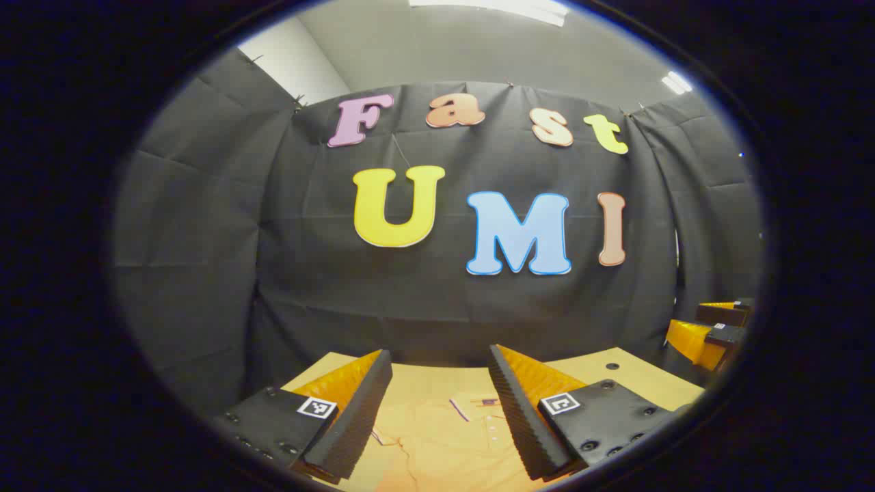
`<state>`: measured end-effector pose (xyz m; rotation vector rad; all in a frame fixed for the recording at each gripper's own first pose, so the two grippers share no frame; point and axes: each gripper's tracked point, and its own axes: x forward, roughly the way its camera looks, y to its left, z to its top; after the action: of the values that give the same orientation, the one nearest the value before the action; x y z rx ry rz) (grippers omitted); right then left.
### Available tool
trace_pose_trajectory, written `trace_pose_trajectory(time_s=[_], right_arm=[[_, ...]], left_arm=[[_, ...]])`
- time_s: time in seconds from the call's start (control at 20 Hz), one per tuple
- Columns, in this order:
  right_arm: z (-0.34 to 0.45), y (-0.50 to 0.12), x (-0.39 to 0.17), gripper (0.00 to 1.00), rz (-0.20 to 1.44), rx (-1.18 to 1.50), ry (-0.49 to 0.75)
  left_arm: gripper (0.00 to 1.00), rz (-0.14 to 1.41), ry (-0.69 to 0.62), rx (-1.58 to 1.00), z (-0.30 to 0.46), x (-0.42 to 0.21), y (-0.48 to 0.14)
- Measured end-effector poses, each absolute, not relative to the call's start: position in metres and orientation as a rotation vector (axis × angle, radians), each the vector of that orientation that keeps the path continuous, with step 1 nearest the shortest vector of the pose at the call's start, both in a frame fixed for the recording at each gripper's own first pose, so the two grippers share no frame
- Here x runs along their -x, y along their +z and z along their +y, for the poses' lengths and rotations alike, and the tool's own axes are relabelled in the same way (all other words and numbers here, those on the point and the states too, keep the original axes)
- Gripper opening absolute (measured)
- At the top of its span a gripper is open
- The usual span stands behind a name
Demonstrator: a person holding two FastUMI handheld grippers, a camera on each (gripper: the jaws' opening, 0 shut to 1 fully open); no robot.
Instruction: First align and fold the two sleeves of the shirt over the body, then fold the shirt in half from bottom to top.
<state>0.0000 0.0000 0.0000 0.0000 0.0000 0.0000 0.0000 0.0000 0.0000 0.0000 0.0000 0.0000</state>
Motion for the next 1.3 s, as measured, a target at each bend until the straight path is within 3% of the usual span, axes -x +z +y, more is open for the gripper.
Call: trace_pose_trajectory(time_s=[0.85,1.3], right_arm=[[-0.001,-0.018,-0.023,0.96,0.042,0.048,0.027],[-0.026,-0.080,-0.071,0.96,0.172,0.023,0.007]], left_arm=[[0.94,0.015,0.052,-0.009,0.013,-0.024,-0.019],[0.94,0.075,0.080,-0.021,0.006,-0.037,-0.047]])
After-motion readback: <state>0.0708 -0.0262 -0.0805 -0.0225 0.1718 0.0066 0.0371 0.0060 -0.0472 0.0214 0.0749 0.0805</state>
